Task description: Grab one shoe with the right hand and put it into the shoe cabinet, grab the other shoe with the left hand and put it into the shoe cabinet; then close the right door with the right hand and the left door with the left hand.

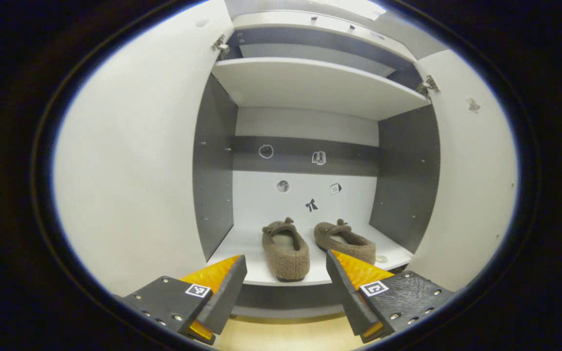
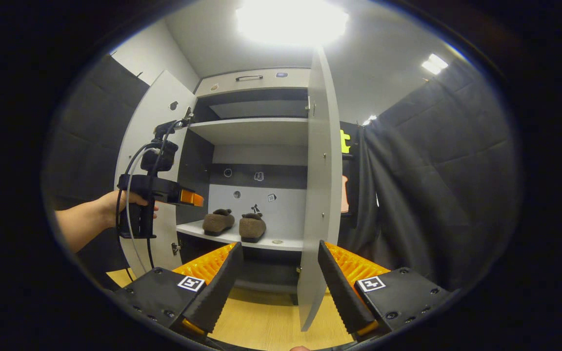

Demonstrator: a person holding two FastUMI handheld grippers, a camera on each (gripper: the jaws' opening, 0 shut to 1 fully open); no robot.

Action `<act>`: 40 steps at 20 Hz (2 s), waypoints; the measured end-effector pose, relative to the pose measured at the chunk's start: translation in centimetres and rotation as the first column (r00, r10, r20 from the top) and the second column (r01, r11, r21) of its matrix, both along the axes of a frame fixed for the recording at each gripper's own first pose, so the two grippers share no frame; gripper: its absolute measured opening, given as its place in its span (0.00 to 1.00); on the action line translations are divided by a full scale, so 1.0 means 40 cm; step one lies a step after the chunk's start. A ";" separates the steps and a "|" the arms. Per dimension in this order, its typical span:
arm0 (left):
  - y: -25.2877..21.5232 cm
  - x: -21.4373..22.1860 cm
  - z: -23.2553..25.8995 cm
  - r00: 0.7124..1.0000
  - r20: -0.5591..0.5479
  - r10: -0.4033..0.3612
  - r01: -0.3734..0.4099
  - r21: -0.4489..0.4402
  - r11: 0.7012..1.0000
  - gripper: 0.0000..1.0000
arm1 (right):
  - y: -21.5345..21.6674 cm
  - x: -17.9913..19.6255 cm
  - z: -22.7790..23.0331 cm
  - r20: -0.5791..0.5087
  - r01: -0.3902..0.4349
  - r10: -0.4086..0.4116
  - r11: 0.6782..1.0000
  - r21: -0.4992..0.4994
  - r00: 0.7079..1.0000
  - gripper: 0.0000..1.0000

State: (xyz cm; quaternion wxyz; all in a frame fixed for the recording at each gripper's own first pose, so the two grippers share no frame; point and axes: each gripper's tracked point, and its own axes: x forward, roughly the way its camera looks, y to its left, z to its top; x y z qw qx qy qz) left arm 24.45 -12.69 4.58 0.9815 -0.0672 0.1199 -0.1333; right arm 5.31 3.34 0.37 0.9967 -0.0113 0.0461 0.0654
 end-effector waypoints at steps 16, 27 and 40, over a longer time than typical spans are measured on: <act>0.209 -0.375 0.030 0.996 0.067 0.051 -0.050 -0.005 0.999 0.95 | 0.095 0.005 0.033 -0.014 -0.092 0.093 0.993 0.076 0.996 0.98; 0.312 -0.458 0.010 0.993 0.062 0.100 -0.098 -0.030 0.995 1.00 | -0.052 0.049 0.070 -0.043 0.026 -0.025 0.999 0.024 0.999 0.98; 0.434 -0.465 -0.004 0.983 0.059 0.176 -0.174 -0.038 0.984 0.95 | -0.382 0.157 0.136 -0.017 0.447 -0.447 0.893 0.057 0.895 0.98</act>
